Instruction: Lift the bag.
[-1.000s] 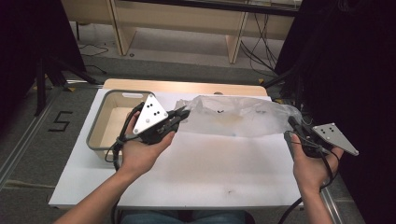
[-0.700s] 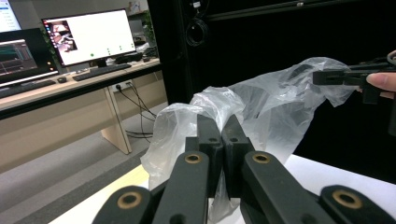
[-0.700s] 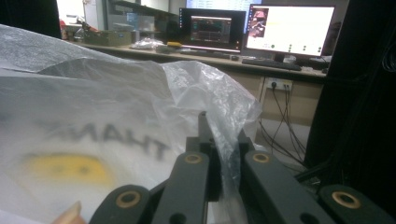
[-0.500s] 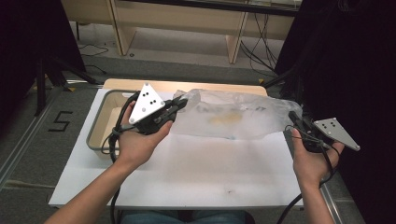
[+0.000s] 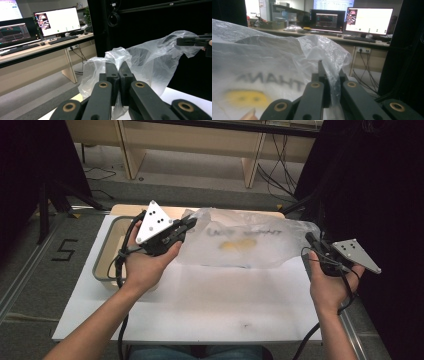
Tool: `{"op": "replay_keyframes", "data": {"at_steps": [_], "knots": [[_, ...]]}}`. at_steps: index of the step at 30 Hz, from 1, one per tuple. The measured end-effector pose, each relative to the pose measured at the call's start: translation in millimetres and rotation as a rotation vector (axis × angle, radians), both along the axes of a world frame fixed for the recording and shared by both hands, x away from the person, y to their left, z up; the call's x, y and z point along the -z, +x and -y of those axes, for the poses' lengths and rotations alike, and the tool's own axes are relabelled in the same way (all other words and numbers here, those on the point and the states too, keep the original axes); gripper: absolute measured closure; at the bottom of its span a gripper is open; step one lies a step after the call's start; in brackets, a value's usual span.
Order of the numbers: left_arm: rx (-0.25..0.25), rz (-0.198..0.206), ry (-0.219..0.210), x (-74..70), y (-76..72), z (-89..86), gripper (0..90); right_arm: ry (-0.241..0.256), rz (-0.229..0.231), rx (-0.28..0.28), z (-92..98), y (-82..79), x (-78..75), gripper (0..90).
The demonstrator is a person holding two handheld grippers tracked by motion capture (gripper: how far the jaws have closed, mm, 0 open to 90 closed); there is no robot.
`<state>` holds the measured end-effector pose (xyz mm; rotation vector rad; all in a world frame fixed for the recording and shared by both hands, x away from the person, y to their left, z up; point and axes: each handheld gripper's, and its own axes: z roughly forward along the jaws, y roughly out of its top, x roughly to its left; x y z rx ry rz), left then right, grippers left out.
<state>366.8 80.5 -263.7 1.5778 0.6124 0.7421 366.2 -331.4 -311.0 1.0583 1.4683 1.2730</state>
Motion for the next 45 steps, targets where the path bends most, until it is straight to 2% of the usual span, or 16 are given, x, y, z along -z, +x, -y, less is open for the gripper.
{"op": "replay_keyframes", "data": {"at_steps": [11,18,26,32,45], "knots": [[-0.033,-0.015,-0.004,2.5,14.3,-2.0,89.0,0.002,0.008,0.002,-4.4,14.5,-7.1,90.0],[-0.062,-0.011,0.018,5.1,23.0,-2.4,89.0,0.005,0.01,0.007,-7.0,21.7,-9.0,90.0],[-0.079,-0.009,0.024,8.5,31.0,3.9,89.0,0.01,0.014,-0.002,-15.1,30.9,-11.7,90.0],[-0.095,-0.014,0.03,12.1,36.9,5.9,89.0,0.012,0.008,-0.004,-19.4,37.8,-9.9,90.0],[-0.134,-0.029,0.074,25.5,54.2,13.9,89.0,0.015,-0.01,-0.004,-25.3,49.7,-5.0,90.0]]}}
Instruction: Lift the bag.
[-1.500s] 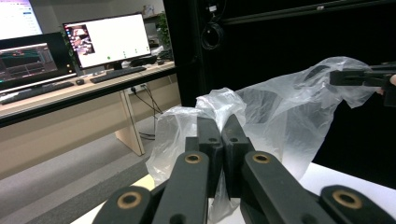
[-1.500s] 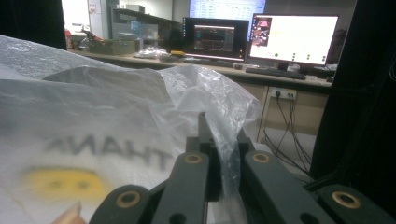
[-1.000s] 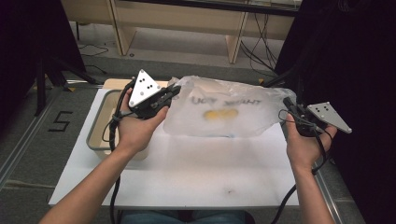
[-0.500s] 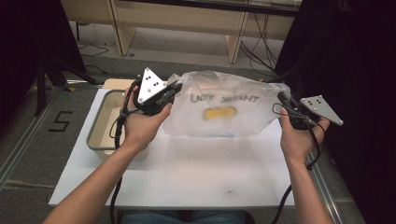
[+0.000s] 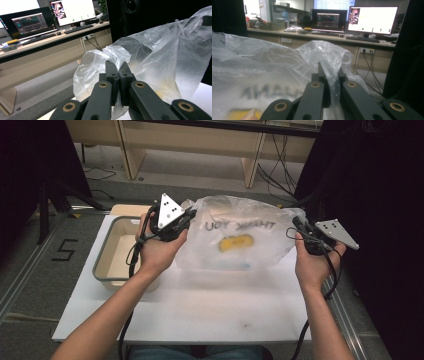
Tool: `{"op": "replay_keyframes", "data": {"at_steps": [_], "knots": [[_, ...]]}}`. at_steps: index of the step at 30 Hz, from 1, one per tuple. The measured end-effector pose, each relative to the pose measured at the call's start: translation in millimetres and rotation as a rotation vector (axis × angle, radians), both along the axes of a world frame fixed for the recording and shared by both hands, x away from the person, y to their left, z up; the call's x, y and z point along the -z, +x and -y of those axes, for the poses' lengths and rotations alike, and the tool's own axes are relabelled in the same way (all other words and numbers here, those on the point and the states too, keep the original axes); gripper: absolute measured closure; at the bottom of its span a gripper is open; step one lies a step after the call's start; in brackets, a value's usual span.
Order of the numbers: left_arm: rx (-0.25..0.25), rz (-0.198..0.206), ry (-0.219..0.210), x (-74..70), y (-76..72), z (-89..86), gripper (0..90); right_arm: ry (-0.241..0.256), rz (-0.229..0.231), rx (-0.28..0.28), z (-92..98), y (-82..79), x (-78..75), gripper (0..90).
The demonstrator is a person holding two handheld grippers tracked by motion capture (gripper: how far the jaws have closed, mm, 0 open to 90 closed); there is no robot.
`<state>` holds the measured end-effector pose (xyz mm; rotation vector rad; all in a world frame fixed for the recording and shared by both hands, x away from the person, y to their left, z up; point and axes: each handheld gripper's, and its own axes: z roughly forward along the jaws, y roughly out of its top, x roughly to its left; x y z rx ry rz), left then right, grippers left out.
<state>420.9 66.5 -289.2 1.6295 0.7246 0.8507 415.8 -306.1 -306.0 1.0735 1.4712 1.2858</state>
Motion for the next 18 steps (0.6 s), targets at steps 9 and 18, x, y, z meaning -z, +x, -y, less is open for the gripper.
{"op": "replay_keyframes", "data": {"at_steps": [9,18], "knots": [[-0.048,-0.02,0.016,7.4,19.0,-1.0,89.0,0.005,-0.015,0.004,-2.7,9.4,6.4,90.0],[-0.088,-0.047,0.034,20.2,35.8,-3.3,89.0,-0.002,-0.041,0.008,-2.9,21.1,16.4,90.0]]}}
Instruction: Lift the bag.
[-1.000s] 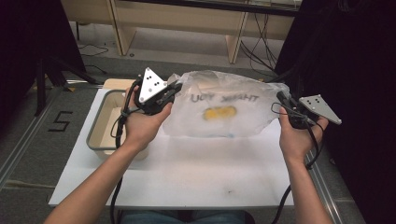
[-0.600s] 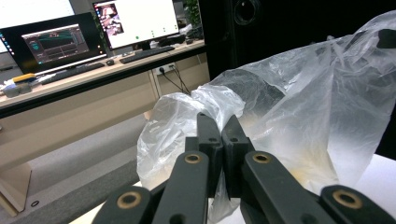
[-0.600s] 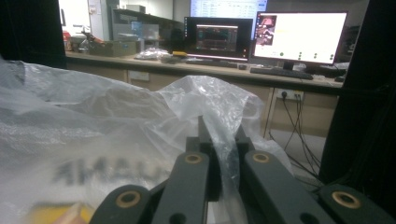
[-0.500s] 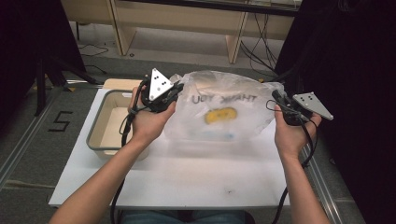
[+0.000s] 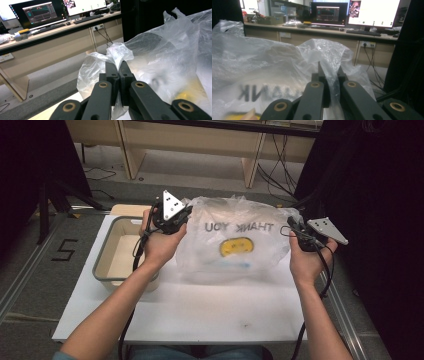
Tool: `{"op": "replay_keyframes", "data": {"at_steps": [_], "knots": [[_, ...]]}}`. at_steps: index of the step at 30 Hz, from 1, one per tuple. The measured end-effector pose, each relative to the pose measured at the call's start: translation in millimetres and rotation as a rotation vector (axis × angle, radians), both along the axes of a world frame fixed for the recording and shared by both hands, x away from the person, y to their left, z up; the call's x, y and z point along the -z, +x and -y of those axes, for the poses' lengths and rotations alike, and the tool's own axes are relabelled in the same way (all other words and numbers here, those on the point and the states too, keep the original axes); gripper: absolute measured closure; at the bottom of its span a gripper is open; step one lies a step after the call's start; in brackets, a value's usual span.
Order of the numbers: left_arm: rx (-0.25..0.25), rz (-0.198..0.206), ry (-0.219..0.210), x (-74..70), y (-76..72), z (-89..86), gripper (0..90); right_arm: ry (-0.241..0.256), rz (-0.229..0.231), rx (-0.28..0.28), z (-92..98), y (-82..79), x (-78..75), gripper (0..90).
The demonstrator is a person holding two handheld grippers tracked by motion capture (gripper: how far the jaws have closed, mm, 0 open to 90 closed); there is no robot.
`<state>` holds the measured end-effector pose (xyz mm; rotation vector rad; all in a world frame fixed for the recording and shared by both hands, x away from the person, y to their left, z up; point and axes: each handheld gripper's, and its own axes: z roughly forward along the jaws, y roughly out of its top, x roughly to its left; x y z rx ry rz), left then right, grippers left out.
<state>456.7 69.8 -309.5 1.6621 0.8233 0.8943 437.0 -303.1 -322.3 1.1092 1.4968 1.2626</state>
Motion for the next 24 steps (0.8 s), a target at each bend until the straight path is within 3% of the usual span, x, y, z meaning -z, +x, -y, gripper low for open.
{"op": "replay_keyframes", "data": {"at_steps": [10,24], "knots": [[-0.033,-0.018,0.018,9.9,12.4,-3.1,89.0,-0.011,-0.031,0.005,-1.2,8.1,12.1,90.0],[-0.079,-0.074,0.073,30.5,31.3,-2.9,89.0,-0.03,-0.096,0.018,-1.1,21.3,31.6,90.0]]}}
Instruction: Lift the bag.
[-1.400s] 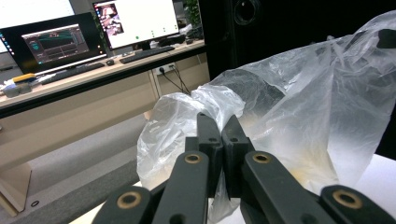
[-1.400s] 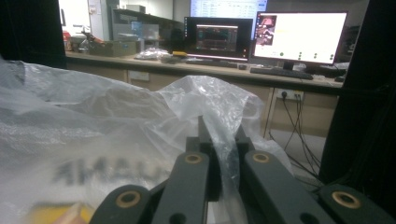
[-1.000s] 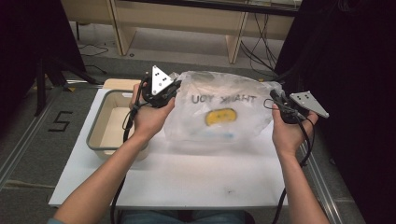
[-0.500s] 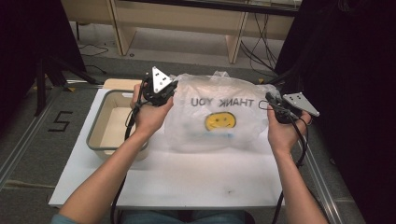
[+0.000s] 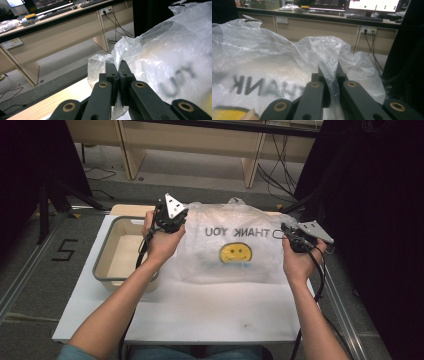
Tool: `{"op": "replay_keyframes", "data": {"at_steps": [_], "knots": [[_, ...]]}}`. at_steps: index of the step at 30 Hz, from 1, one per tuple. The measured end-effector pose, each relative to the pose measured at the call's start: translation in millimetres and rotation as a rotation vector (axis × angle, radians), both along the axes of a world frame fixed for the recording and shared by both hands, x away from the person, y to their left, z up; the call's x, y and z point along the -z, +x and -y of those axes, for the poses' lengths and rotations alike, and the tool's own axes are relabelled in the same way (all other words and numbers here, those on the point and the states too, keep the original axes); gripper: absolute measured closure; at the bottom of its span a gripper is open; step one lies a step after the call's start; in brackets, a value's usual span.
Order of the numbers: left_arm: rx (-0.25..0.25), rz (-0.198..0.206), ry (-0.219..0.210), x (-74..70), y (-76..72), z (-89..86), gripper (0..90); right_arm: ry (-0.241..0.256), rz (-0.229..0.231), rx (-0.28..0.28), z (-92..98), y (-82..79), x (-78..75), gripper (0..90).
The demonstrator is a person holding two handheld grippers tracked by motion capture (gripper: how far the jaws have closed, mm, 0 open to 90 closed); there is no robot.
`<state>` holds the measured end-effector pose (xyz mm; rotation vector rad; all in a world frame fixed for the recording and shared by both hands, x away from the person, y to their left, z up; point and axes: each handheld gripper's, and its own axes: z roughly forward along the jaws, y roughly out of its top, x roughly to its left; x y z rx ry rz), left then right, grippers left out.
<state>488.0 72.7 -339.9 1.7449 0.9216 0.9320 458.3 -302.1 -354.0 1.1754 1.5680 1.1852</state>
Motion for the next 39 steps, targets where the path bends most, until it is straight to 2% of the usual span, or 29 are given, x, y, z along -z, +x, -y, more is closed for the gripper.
{"op": "replay_keyframes", "data": {"at_steps": [3,15,28,39], "knots": [[-0.01,-0.014,0.019,4.3,2.9,-0.1,88.9,0.0,-0.01,0.002,-0.4,2.5,3.1,90.0],[-0.009,-0.048,0.026,14.4,7.3,1.8,88.9,-0.005,-0.055,-0.004,-2.1,8.0,16.7,89.9],[0.005,-0.088,0.048,24.5,11.2,9.4,88.8,-0.01,-0.088,-0.015,-4.1,10.6,22.9,89.8],[0.008,-0.113,0.04,28.2,13.2,8.5,88.7,-0.005,-0.128,-0.007,-1.2,12.0,33.0,89.5]]}}
